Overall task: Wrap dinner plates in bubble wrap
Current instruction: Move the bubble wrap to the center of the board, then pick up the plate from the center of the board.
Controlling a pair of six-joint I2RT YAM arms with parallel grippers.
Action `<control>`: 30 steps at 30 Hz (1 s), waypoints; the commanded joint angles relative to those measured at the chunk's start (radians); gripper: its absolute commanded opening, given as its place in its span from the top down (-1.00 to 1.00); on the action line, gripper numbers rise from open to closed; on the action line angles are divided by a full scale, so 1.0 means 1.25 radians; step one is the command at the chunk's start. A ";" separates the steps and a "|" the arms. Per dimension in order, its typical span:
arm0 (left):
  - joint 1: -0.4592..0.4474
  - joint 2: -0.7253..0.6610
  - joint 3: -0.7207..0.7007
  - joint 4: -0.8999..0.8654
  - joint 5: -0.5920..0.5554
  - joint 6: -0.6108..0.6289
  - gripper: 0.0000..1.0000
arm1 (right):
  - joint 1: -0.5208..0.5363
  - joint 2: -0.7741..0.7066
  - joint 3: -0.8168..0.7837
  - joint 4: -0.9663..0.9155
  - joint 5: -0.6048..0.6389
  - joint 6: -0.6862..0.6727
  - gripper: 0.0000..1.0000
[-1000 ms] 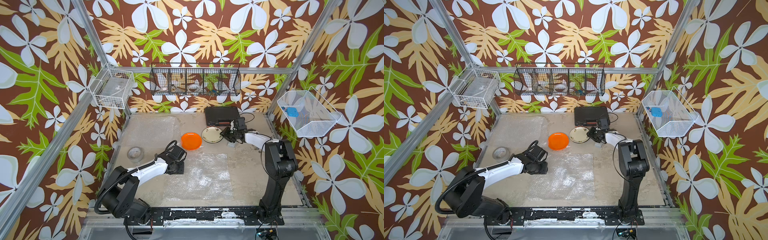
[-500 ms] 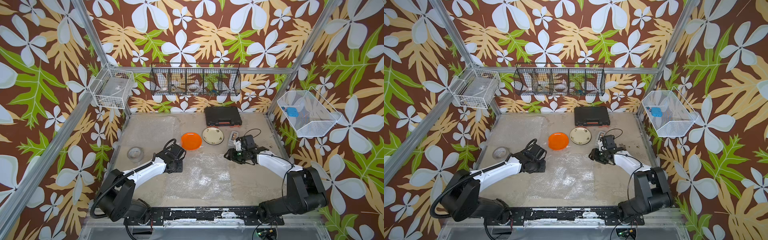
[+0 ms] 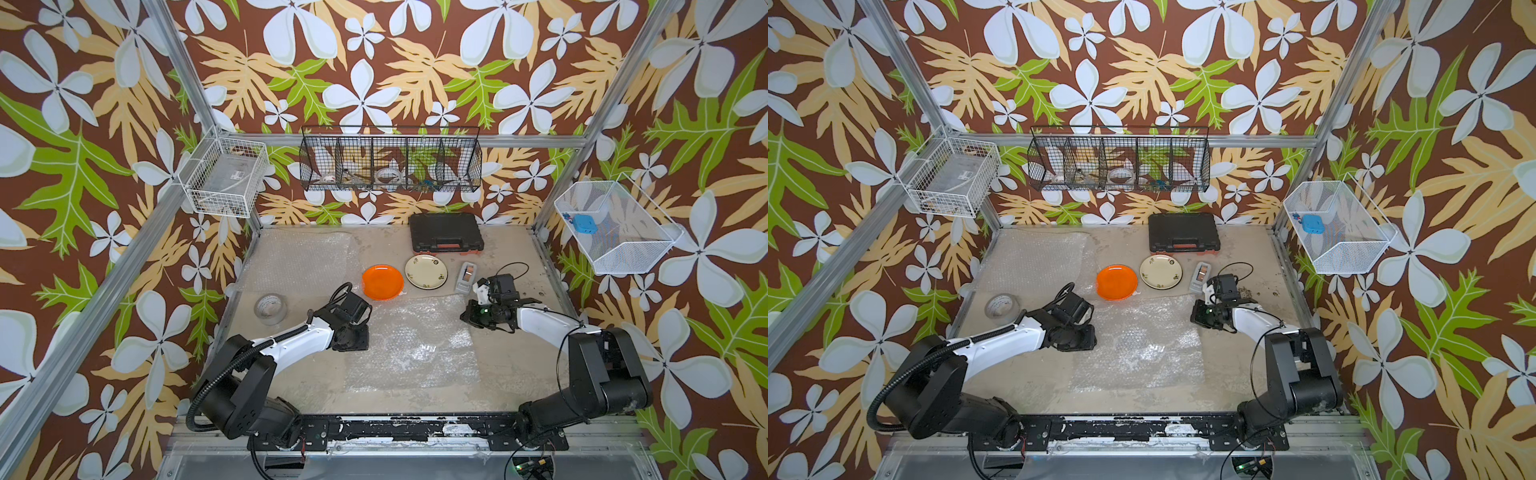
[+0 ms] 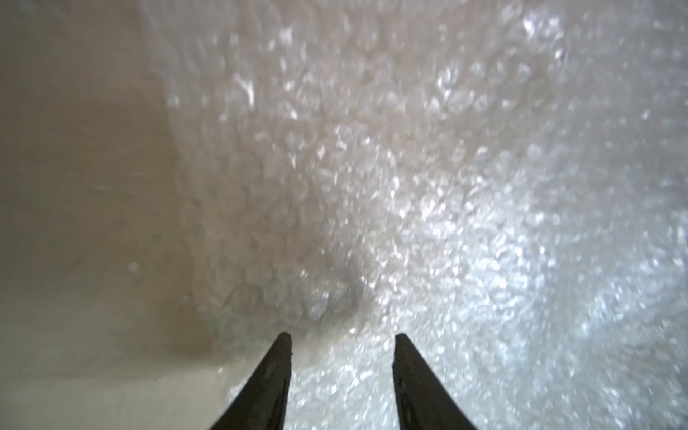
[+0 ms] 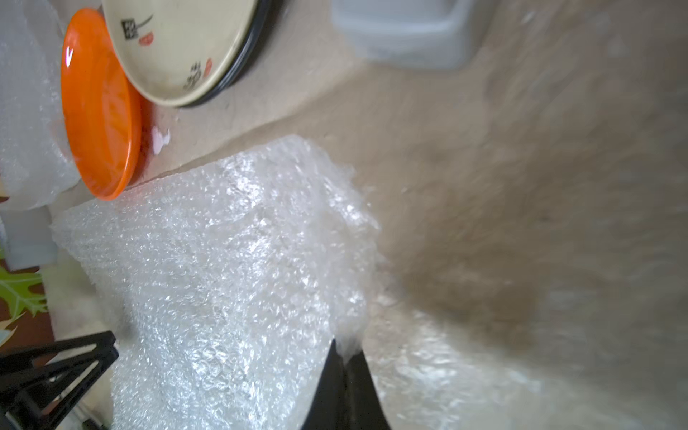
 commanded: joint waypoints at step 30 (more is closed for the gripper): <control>-0.003 -0.069 -0.041 -0.100 -0.106 -0.043 -0.24 | 0.298 0.354 0.351 0.257 -0.015 0.366 0.03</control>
